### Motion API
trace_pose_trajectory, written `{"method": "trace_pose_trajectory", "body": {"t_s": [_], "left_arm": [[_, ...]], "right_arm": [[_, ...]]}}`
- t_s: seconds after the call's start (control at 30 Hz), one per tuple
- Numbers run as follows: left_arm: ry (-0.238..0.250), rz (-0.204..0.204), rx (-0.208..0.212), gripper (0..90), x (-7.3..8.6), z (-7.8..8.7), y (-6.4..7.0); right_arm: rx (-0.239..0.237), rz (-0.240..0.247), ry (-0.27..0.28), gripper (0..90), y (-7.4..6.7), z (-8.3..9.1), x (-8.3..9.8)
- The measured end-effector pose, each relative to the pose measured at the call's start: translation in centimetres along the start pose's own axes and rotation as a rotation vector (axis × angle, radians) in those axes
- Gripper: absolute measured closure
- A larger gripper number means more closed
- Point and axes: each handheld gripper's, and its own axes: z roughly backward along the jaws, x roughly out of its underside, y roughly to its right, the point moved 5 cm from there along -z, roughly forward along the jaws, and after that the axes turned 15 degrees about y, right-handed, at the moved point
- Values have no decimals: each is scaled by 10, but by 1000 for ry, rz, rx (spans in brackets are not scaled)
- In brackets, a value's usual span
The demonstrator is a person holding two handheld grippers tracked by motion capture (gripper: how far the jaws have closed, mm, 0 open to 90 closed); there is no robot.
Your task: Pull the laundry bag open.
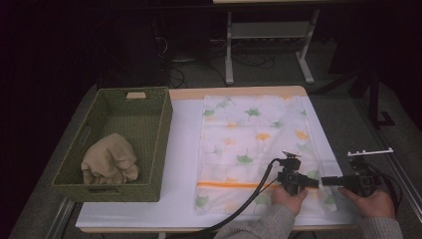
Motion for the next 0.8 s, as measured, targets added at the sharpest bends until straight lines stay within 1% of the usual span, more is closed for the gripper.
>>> {"method": "trace_pose_trajectory", "body": {"t_s": [0.13,0.23,0.33,0.37,0.47,0.5,0.63,0.8], "left_arm": [[-9,-43,-15,894,-2,1,2],[-12,-66,-20,895,-3,3,3],[-17,-74,-22,896,-4,7,3],[-19,-88,-27,896,-5,8,3],[-15,-92,-35,897,-7,14,2],[-16,-101,-38,897,-8,16,2],[-21,-117,-44,896,-9,26,1],[-15,-116,-57,895,-11,39,-5]], "right_arm": [[8,6,-7,827,2,0,1],[15,15,-11,834,1,0,1],[16,24,-13,837,0,0,1],[18,24,-10,838,0,1,1],[28,26,-8,839,2,2,1],[29,25,-4,839,2,3,1],[34,29,7,839,3,5,0],[46,29,8,839,6,6,0]]}}
